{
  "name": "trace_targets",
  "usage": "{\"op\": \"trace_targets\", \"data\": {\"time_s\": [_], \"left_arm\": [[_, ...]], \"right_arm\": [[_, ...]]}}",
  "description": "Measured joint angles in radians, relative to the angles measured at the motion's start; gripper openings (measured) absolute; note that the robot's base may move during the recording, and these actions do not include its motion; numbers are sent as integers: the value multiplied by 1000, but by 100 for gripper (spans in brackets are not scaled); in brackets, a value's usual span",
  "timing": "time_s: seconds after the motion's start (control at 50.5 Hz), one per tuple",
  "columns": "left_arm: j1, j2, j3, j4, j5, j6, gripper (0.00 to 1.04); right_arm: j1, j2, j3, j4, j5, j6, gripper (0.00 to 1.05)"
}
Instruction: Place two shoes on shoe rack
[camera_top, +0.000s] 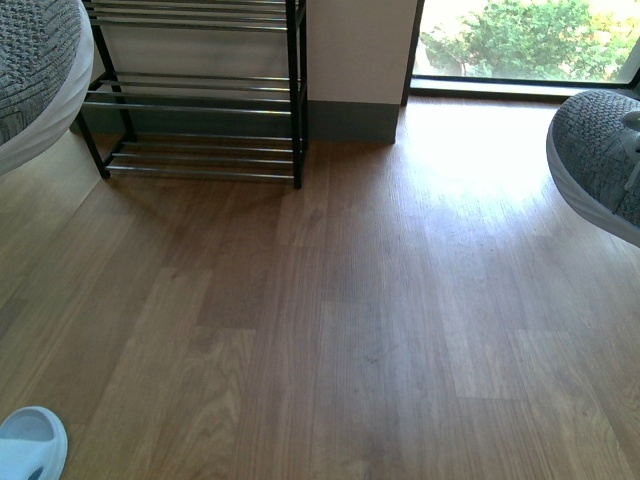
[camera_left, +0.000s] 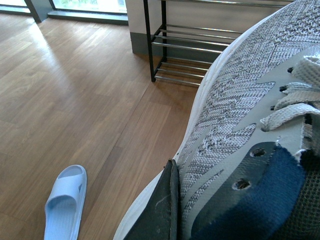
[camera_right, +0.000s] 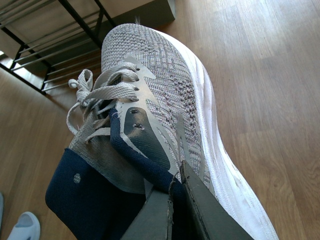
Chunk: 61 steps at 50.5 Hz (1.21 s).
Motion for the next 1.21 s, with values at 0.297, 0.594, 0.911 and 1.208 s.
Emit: {"op": "trace_targets", "data": {"time_s": [0.297, 0.594, 0.911, 1.208], "left_arm": [[0, 0, 0, 0, 0, 0, 1], [0, 0, 0, 0, 0, 0, 1], [0, 0, 0, 0, 0, 0, 1], [-2, 0, 0, 0, 3, 0, 1]], "right_arm": [[0, 0, 0, 0, -1, 0, 1], [0, 0, 0, 0, -1, 0, 1], [0, 0, 0, 0, 0, 0, 1], [-1, 0, 0, 0, 5, 0, 1]]}}
